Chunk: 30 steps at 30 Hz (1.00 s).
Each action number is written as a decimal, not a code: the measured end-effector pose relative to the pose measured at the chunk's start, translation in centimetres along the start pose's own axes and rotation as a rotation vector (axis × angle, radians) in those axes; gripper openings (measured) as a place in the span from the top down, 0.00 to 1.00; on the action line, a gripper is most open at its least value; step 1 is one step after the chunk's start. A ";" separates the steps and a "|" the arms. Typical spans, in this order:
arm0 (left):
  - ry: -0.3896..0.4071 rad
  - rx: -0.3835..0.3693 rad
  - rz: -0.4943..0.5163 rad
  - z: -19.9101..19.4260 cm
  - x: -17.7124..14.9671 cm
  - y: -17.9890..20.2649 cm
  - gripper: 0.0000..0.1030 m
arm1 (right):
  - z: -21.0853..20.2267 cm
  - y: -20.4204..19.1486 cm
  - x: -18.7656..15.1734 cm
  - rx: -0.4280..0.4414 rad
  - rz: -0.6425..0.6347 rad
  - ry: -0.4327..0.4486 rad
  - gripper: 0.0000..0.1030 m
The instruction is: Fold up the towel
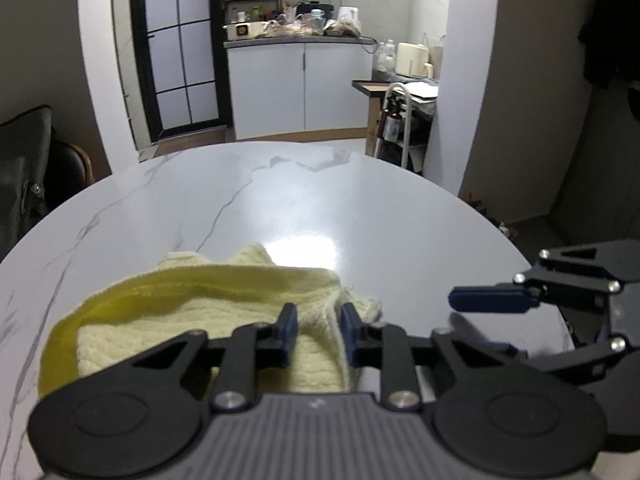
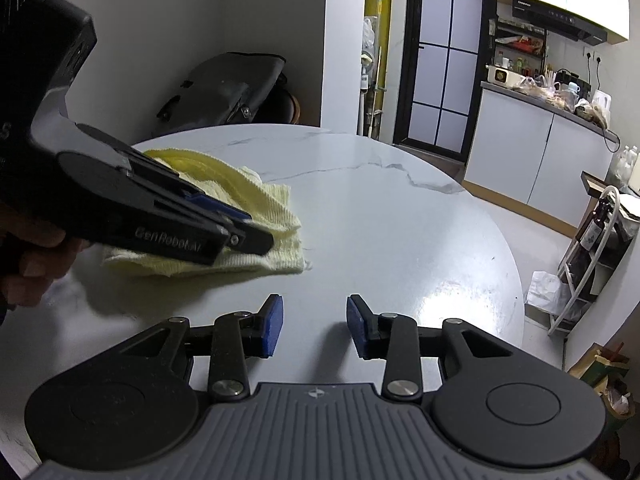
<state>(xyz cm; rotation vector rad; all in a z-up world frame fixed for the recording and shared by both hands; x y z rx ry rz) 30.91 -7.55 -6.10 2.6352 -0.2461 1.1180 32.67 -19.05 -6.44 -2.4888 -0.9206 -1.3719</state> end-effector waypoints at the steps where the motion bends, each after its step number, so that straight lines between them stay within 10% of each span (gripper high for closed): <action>1: 0.000 0.002 -0.005 -0.1 0.0 -0.1 0.84 | 0.0 0.0 0.0 0.001 0.001 0.001 0.62; 30: 0.133 0.008 -0.052 -9.1 -0.7 -2.8 0.95 | -0.9 -4.6 2.3 -0.005 -0.098 0.001 0.58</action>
Point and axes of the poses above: each gripper's, at about its wrist camera, not at the fingertips, and z roughly the way its jaws point, y to its right, x to its top, the point moved 10 cm from there along z, roughly the way its jaws point, and after that the axes turned 15 degrees about -x, right-handed, at the moved point
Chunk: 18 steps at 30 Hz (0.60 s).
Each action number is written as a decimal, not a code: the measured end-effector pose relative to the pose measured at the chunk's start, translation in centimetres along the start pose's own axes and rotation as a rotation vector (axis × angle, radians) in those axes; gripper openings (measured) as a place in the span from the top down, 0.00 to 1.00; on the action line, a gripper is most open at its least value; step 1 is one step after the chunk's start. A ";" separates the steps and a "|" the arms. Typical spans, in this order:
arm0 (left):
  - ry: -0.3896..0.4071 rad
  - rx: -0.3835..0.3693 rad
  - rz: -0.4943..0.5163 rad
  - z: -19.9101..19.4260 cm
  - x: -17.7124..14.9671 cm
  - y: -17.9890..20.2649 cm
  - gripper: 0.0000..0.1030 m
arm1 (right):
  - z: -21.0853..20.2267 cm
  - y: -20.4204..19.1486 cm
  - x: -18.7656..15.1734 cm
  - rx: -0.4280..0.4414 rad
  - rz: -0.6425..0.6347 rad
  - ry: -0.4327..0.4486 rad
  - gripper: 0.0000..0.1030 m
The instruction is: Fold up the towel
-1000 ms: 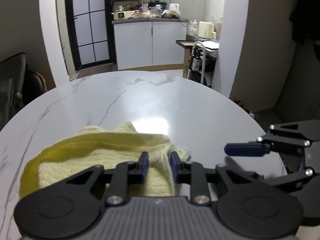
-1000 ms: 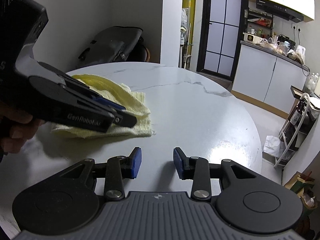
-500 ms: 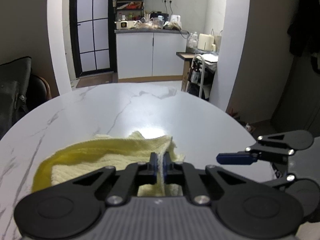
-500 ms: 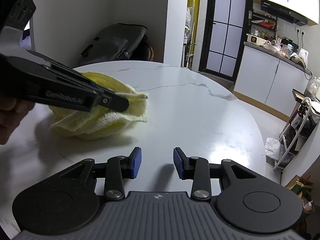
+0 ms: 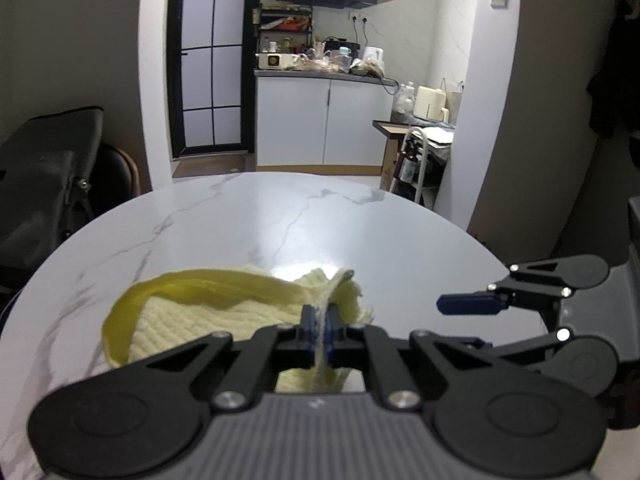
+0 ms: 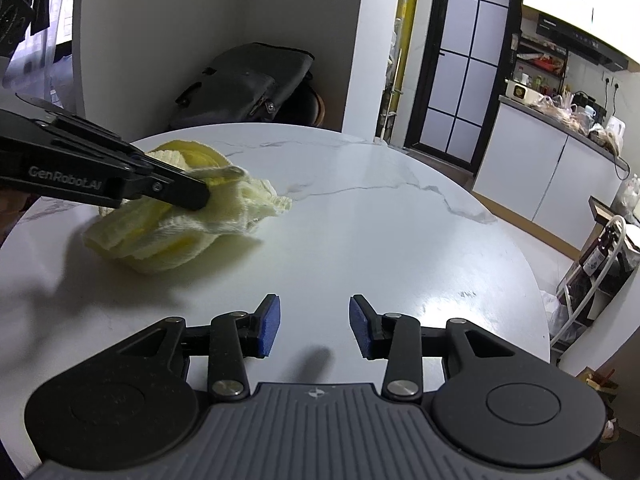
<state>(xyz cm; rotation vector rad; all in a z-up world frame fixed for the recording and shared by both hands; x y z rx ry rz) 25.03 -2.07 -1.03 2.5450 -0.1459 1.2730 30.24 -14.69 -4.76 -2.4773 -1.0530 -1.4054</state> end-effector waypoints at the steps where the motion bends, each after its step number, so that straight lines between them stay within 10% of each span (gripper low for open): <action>1: 0.003 0.003 -0.001 -0.4 -0.1 -0.2 0.95 | -0.1 -0.1 0.1 -0.002 -0.004 0.001 0.58; 18: 0.020 0.064 -0.045 -6.0 -2.5 -3.2 0.95 | 0.2 -3.3 1.3 0.004 -0.068 -0.014 0.58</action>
Point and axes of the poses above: each gripper's, at about its wrist camera, not at the fingertips, and z roughly the way its jaws point, y to its right, x to its top, the point moved 10 cm from there along z, roughly the way its jaws point, and after that the axes turned 15 degrees about -x, right-handed, at the moved point
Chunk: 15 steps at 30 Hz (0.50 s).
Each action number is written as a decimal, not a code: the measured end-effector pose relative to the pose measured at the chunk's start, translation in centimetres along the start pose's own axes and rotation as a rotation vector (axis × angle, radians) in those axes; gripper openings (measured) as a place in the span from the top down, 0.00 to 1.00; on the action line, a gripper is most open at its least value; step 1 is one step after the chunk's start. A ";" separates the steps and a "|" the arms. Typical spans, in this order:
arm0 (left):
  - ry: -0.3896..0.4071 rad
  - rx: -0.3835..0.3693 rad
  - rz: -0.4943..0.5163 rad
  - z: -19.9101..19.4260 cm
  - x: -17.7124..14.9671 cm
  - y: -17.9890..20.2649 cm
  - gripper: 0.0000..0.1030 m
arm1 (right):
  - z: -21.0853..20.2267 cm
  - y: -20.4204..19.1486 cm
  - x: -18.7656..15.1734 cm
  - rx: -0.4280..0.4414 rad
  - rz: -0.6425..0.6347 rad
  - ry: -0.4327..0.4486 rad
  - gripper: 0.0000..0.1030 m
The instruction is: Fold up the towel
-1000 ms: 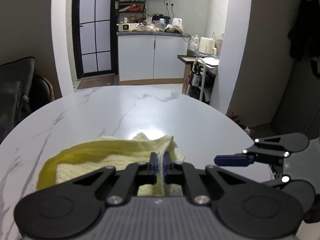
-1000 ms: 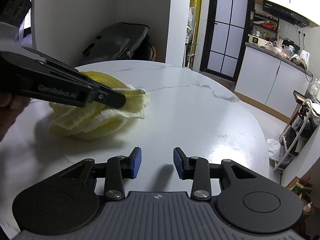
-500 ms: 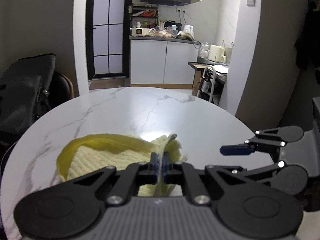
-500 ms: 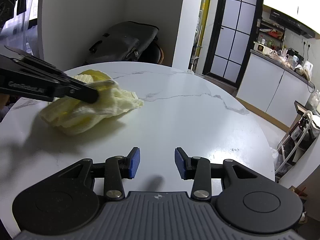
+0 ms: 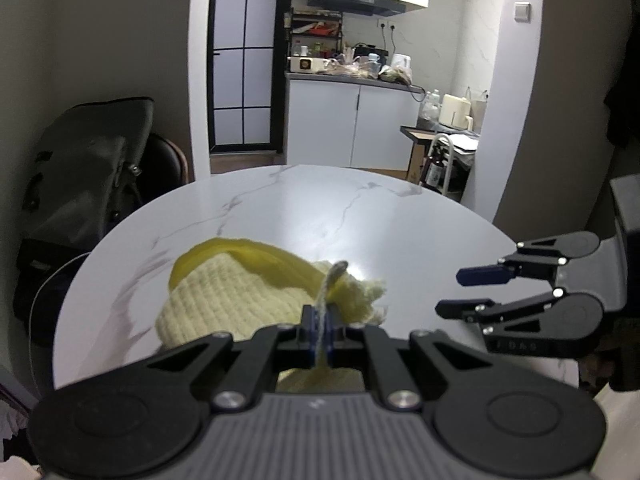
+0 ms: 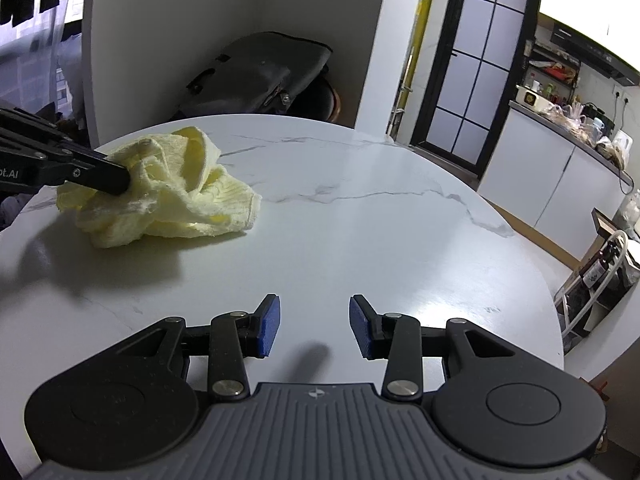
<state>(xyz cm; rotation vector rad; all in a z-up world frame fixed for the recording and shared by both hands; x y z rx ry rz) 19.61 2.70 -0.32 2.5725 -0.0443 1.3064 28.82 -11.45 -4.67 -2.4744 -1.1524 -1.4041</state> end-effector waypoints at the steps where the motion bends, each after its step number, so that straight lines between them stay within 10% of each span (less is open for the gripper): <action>1: 0.002 0.001 -0.004 -0.2 -0.1 -0.2 0.95 | -0.1 -0.4 0.2 0.008 -0.008 0.005 0.58; 15: 0.020 -0.012 -0.039 -1.9 -0.9 -1.8 0.95 | -4.8 -7.6 4.0 0.136 -0.178 0.179 0.58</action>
Point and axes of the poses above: each gripper's, at about its wrist camera, not at the fingertips, and z roughly the way its jaws point, y to its right, x to its top, the point moved 10 cm from there along z, roughly the way its jaws point, and after that the axes turned 15 degrees about -x, right-handed, at the moved point
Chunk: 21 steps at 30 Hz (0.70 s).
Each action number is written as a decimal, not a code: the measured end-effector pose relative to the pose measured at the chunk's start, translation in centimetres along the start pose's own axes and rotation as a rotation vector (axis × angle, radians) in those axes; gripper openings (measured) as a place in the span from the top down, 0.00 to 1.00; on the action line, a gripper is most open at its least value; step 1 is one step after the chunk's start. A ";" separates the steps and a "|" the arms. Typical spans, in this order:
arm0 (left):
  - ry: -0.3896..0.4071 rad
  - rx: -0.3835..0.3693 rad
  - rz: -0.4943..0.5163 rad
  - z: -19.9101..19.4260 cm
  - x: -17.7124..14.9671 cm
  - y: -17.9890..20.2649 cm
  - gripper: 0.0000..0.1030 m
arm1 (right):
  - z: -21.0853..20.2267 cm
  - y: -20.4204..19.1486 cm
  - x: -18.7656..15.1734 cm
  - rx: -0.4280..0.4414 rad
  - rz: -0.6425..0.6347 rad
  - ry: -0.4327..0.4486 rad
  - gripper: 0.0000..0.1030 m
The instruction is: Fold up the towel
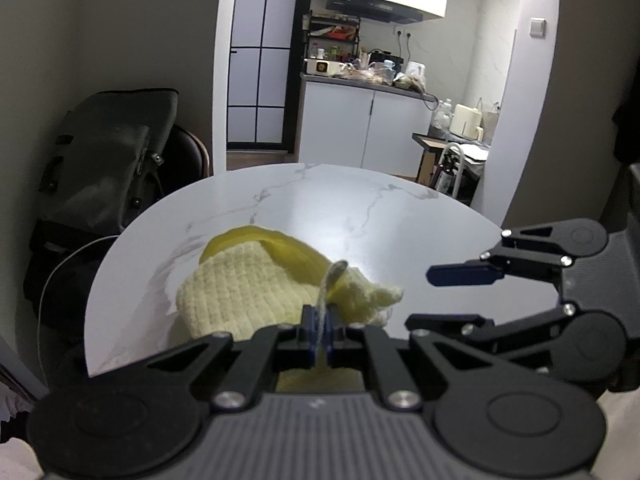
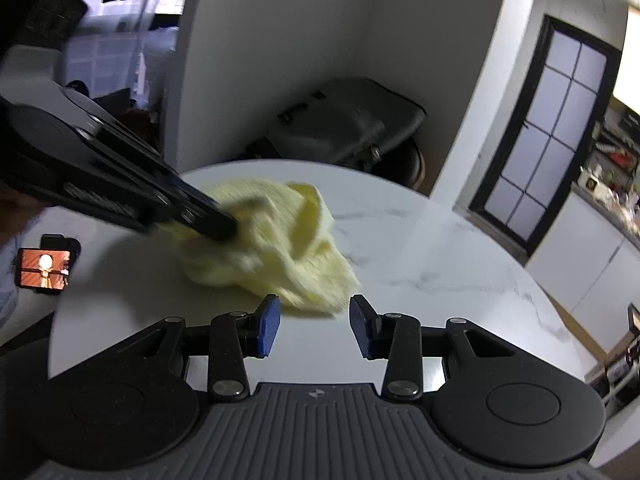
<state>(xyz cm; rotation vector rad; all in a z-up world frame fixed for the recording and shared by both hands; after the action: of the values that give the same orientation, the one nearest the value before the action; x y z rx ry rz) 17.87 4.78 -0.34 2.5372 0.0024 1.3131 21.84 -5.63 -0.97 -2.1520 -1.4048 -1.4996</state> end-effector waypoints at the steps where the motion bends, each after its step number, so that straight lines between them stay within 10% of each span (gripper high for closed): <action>1: 0.000 -0.007 0.001 0.1 0.0 0.1 0.95 | -0.3 -0.3 0.3 0.008 -0.006 0.009 0.58; 21: 0.003 -0.058 -0.004 0.1 -1.0 -0.3 0.95 | -0.2 -3.3 1.8 0.143 0.020 -0.001 0.59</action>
<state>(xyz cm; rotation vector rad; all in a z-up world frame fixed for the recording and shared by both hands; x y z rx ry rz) 17.46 4.91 -1.26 2.4857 -0.0288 1.2965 19.33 -2.94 -0.60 -2.0751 -1.4403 -1.3471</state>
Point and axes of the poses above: each gripper's, at about its wrist camera, not at the fingertips, and z roughly the way its jaws point, y to its right, x to its top, the point moved 10 cm from there along z, roughly the way its jaws point, and after that the axes turned 15 degrees about -x, right-handed, at the moved point
